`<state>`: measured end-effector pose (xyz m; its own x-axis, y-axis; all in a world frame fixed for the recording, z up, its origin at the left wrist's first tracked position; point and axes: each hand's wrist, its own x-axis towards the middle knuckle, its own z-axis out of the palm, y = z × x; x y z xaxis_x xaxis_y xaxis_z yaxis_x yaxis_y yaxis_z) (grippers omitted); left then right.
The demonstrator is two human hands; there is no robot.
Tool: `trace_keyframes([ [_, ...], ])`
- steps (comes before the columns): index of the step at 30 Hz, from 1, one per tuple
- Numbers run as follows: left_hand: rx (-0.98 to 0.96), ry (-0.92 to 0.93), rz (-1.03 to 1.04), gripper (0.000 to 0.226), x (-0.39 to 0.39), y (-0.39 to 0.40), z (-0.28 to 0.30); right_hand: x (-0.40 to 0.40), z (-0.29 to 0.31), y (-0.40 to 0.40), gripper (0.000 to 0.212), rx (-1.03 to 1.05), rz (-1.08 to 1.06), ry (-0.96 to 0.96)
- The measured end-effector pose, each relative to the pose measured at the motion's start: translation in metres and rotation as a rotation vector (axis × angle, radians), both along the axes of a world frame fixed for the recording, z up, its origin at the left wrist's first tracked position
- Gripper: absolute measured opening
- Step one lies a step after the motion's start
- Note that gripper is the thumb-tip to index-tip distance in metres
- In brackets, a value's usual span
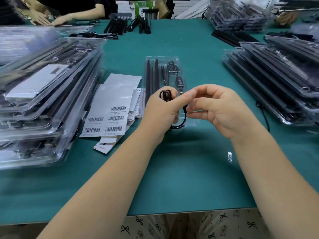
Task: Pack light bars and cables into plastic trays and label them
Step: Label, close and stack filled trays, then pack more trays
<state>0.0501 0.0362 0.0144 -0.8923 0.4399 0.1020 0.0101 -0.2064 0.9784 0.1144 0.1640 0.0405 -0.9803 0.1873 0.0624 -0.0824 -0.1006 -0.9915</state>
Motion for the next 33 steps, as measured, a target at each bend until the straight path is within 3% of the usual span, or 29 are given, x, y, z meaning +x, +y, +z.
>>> trace_keyframes([
  [5, -0.009, -0.028, 0.023, 0.026, 0.000, 0.004, -0.003, -0.003, -0.001, -0.007, 0.031, -0.215, 0.037, -0.059],
  [7, -0.001, -0.060, 0.113, 0.021, -0.001, 0.006, -0.003, -0.002, -0.002, -0.011, 0.029, -0.188, 0.041, -0.037],
  [9, 0.021, -0.079, 0.210, 0.016, -0.001, 0.006, -0.002, -0.001, -0.004, -0.016, 0.022, 0.058, -0.014, -0.018],
  [12, 0.120, -0.147, 0.212, 0.024, 0.000, 0.006, 0.000, -0.001, -0.010, -0.018, 0.018, 0.635, -0.141, -0.085],
  [13, 0.126, -0.135, 0.192, 0.028, 0.000, 0.005, 0.000, -0.002, -0.011, -0.017, 0.018, 0.652, -0.120, -0.117],
  [16, 0.145, -0.036, 0.171, 0.029, 0.002, 0.004, -0.001, -0.001, -0.010, -0.020, 0.016, 0.335, 0.008, -0.186],
  [19, 0.150, 0.062, 0.189, 0.019, 0.007, 0.006, 0.001, -0.002, -0.009, -0.020, 0.015, 0.180, 0.137, -0.197],
  [22, 0.092, 0.158, 0.164, 0.005, 0.011, 0.007, 0.000, 0.000, -0.010, -0.013, 0.012, 0.168, 0.256, -0.144],
  [27, 0.073, 0.235, 0.062, 0.014, 0.014, 0.002, 0.001, 0.001, -0.012, -0.009, 0.004, 0.312, 0.254, -0.113],
  [30, 0.059, 0.274, 0.029, 0.016, 0.016, 0.002, 0.003, 0.002, -0.011, -0.005, 0.013, 0.280, 0.271, -0.145],
  [33, 0.059, 0.276, 0.006, 0.016, 0.014, 0.001, 0.002, 0.002, -0.013, -0.010, 0.009, 0.263, 0.301, -0.112],
])
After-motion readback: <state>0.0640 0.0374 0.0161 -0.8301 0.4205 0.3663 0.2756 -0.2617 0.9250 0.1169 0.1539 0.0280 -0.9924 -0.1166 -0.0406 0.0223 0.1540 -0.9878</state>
